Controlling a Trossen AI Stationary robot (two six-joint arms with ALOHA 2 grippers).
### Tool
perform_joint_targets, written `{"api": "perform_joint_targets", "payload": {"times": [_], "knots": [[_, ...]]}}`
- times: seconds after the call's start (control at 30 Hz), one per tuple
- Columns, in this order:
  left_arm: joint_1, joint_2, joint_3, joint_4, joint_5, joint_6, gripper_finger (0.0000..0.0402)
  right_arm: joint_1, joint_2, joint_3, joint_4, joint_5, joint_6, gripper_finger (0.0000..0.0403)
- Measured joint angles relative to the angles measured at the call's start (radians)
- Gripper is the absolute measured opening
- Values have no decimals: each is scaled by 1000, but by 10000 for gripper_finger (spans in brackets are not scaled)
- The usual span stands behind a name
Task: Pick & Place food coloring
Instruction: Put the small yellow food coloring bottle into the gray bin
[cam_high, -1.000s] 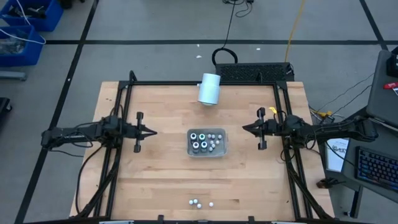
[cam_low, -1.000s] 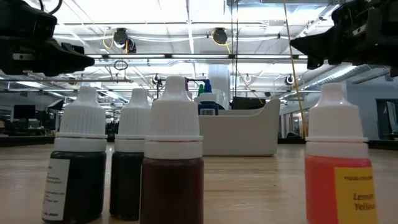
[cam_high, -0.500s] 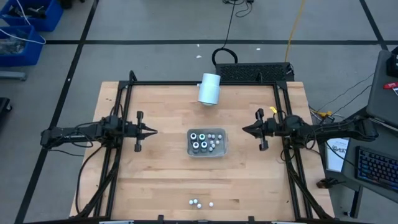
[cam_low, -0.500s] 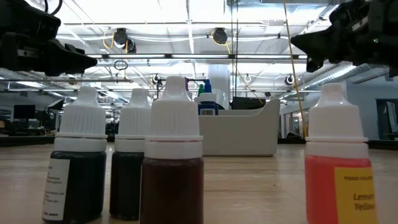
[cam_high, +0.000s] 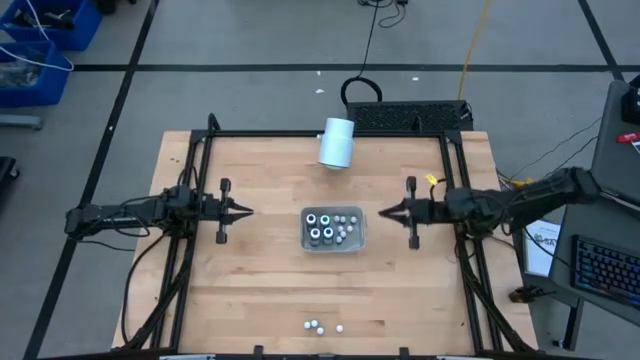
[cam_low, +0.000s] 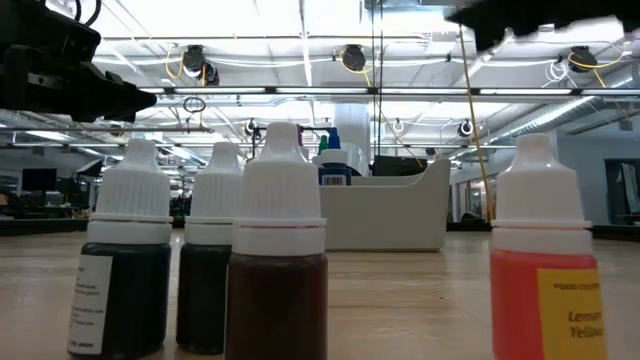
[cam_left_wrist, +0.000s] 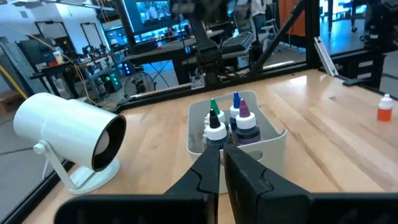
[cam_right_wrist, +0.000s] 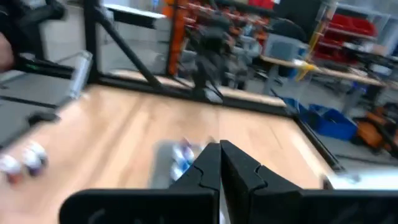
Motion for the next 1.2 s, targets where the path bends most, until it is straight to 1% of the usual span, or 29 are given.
{"api": "perform_joint_targets", "payload": {"times": [0.13,0.3,0.4,0.53,0.73,0.8,0.87,1.1,1.2], "knots": [[0,0,0,1,0,10,30,142,147,187,-114,128,38,0],[0,0,0,1,0,-2,31,271,345,413,-230,238,88,0],[0,0,0,2,0,-1,31,322,461,532,-320,245,131,0],[-1,0,0,4,0,-1,31,372,623,659,-384,244,202,0],[-2,0,0,15,0,-1,31,398,849,805,-457,240,300,0],[-2,0,0,28,0,-1,31,400,910,866,-465,214,328,0],[-2,0,0,38,0,-1,31,399,976,933,-508,150,346,0],[-2,0,0,48,0,-1,31,400,1169,1207,-823,29,489,0],[-2,0,0,49,-1,4,31,400,1231,1273,-886,-36,504,0]]}}
